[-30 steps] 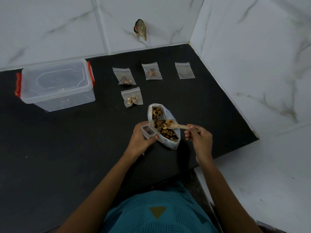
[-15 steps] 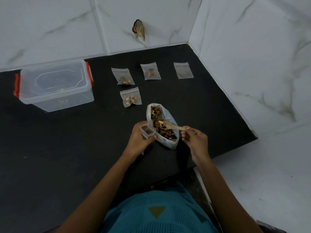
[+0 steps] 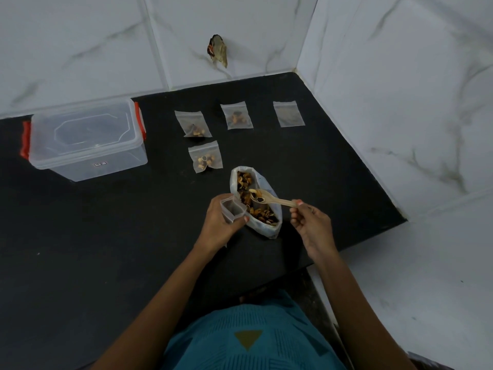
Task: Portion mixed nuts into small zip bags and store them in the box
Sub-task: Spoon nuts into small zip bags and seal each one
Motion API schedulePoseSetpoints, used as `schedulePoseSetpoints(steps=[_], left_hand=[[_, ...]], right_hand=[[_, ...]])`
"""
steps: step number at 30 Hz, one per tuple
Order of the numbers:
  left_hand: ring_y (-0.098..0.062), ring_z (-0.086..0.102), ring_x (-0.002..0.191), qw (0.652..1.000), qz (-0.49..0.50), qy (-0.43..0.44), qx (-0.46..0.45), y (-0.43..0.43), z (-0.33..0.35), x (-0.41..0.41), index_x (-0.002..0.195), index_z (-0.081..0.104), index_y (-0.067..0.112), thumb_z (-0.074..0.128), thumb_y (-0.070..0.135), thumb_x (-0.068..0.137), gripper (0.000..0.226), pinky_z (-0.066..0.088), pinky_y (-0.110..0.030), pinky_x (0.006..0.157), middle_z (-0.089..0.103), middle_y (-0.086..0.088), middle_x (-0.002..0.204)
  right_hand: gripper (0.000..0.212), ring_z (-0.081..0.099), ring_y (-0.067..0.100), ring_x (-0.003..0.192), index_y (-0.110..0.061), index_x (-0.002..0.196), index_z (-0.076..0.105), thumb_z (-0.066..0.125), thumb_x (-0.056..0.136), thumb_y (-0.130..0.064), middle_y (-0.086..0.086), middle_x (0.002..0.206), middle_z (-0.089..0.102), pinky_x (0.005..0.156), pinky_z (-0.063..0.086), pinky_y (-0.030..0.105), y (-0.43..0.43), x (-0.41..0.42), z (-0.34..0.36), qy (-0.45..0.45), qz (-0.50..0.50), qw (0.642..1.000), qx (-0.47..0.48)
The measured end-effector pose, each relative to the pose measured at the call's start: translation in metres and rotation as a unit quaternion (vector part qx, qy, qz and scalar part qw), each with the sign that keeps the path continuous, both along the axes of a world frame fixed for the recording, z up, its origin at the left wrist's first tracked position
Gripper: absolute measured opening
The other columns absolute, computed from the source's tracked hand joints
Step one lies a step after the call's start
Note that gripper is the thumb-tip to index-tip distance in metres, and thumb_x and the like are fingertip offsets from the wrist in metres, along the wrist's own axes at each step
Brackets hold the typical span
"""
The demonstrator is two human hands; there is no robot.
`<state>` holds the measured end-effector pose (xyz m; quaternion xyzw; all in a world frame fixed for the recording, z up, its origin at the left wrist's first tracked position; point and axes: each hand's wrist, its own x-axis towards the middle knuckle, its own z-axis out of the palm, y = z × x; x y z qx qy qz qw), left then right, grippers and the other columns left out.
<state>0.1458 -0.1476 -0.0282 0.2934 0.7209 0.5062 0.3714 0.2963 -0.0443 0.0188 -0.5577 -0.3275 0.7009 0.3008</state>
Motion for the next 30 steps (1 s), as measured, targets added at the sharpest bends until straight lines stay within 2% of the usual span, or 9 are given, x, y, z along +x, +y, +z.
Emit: schedulePoseSetpoints(steps=[4,7,14,19,21,22,24,26,30], left_hand=[[0.000,0.052,0.100,1.000,0.007,-0.009,0.025,0.002,0.008,0.000,0.115,0.045,0.021,0.071,0.009,0.078,0.046,0.045,-0.013,0.078,0.052,0.007,0.109],[-0.005,0.051,0.106,0.999,0.012,-0.001,0.041,0.005,0.010,0.001,0.116,0.044,0.021,0.072,0.007,0.077,0.049,0.046,-0.020,0.087,0.051,0.003,0.115],[-0.013,0.051,0.113,0.995,0.015,0.008,0.093,0.014,0.022,0.004,0.115,0.042,0.024,0.073,0.006,0.074,0.054,0.045,-0.027,0.091,0.053,0.000,0.117],[0.000,0.055,0.096,0.992,0.017,0.018,0.125,0.018,0.033,0.008,0.110,0.042,0.019,0.072,0.000,0.073,0.051,0.047,-0.015,0.080,0.053,0.009,0.103],[0.008,0.054,0.088,0.991,0.015,0.018,0.130,0.019,0.036,0.010,0.110,0.043,0.018,0.072,0.000,0.074,0.050,0.044,-0.009,0.075,0.053,0.011,0.101],[0.012,0.053,0.086,0.991,0.011,0.015,0.132,0.019,0.038,0.011,0.110,0.042,0.019,0.072,0.001,0.075,0.049,0.044,-0.007,0.074,0.052,0.011,0.100],[0.014,0.052,0.086,0.991,0.004,0.011,0.130,0.018,0.041,0.013,0.110,0.042,0.020,0.072,0.004,0.076,0.048,0.042,-0.005,0.075,0.051,0.014,0.100],[0.011,0.052,0.090,0.991,0.006,0.014,0.131,0.017,0.042,0.012,0.110,0.041,0.021,0.073,0.006,0.075,0.049,0.042,-0.005,0.078,0.050,0.016,0.101],[0.004,0.053,0.096,0.991,0.018,0.009,0.131,0.016,0.040,0.007,0.111,0.043,0.021,0.075,0.006,0.073,0.052,0.045,-0.012,0.081,0.051,0.015,0.103]], right_hand=[[0.016,0.053,0.008,0.067,-0.006,0.090,0.065,0.050,0.093,-0.010,0.004,0.074,0.058,0.066,0.047,0.022,-0.001,0.004,0.011,0.031,0.004,0.999,-0.010],[0.016,0.053,0.006,0.064,-0.007,0.089,0.065,0.050,0.092,-0.011,0.002,0.071,0.058,0.064,0.047,0.019,-0.002,0.006,0.027,0.045,0.019,0.999,0.010],[0.018,0.056,0.002,0.055,-0.011,0.086,0.066,0.050,0.092,-0.009,-0.002,0.062,0.062,0.055,0.049,0.014,-0.018,0.003,0.063,0.009,0.104,0.980,0.168],[0.019,0.059,0.001,0.060,-0.023,0.085,0.063,0.054,0.090,-0.008,-0.006,0.066,0.062,0.058,0.049,0.013,-0.033,-0.006,0.065,-0.097,0.188,0.891,0.401],[0.010,0.061,-0.003,0.067,-0.016,0.092,0.066,0.056,0.089,-0.014,-0.008,0.076,0.064,0.063,0.049,0.011,-0.038,-0.011,0.059,-0.123,0.226,0.833,0.490],[0.019,0.061,-0.002,0.072,-0.009,0.096,0.067,0.054,0.088,-0.020,-0.004,0.082,0.066,0.066,0.050,0.011,-0.041,-0.014,0.057,-0.141,0.242,0.803,0.527],[0.031,0.065,0.006,0.079,0.000,0.099,0.066,0.048,0.087,-0.023,0.007,0.089,0.068,0.073,0.051,0.019,-0.043,-0.017,0.052,-0.163,0.272,0.749,0.582],[0.029,0.066,0.014,0.080,0.002,0.098,0.066,0.048,0.087,-0.018,0.011,0.089,0.069,0.074,0.051,0.025,-0.042,-0.016,0.051,-0.181,0.271,0.704,0.631],[0.025,0.060,0.011,0.085,0.002,0.097,0.066,0.049,0.086,-0.013,0.011,0.088,0.069,0.076,0.050,0.025,-0.040,-0.013,0.051,-0.170,0.261,0.683,0.661]])
